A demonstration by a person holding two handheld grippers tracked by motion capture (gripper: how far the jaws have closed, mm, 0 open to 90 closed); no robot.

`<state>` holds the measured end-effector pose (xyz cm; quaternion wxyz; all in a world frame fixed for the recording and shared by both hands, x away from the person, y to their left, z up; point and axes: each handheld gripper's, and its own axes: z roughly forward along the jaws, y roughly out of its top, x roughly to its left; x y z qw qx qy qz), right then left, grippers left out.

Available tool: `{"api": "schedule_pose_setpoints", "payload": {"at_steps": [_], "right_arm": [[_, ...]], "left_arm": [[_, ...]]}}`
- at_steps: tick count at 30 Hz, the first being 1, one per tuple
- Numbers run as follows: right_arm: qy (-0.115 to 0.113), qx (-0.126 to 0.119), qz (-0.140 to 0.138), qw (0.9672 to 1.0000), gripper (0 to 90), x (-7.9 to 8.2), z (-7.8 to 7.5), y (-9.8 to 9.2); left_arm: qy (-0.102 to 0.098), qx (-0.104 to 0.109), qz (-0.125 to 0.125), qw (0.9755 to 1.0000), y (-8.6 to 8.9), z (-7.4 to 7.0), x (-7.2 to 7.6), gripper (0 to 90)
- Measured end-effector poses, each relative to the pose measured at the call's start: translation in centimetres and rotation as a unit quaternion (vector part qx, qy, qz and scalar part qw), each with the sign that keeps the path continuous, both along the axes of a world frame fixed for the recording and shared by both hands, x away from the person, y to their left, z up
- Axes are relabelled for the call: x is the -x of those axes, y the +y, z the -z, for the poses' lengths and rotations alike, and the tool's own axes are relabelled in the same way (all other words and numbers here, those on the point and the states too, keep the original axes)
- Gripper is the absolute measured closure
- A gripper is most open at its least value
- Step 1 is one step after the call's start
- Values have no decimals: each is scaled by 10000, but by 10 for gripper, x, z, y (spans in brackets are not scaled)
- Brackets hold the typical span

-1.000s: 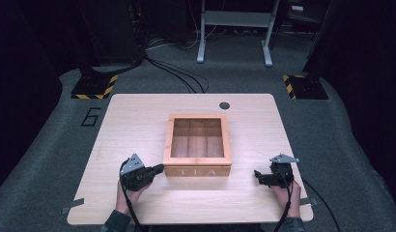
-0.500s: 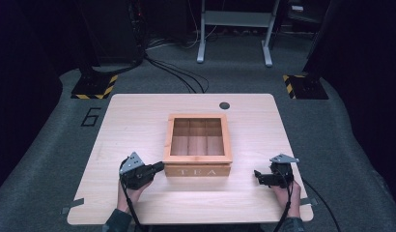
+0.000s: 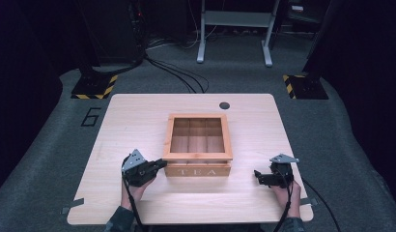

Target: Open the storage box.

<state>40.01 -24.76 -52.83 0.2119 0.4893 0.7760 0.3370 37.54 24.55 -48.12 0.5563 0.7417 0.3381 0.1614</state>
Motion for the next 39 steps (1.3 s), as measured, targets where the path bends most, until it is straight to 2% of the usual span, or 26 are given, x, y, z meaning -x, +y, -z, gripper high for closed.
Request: {"api": "schedule_pose_setpoints", "payload": {"at_steps": [5,21,30,36,39], "right_arm": [[0,1,0,10000,92,0,0,0],[-3,1,-6,10000,92,0,0,0],[0,-1,-3,10000,92,0,0,0],[-9,7,-13,10000,92,0,0,0],[-6,6,-13,10000,92,0,0,0]], "left_arm": [[-69,-60,10,10000,-1,-6,-5,849],[-236,60,-1,9997,0,-25,-16,845],[-214,103,-2,9997,-4,-26,-27,845],[-281,175,7,9995,-6,-31,-31,845],[-347,140,26,9993,-7,-34,-35,845]]}}
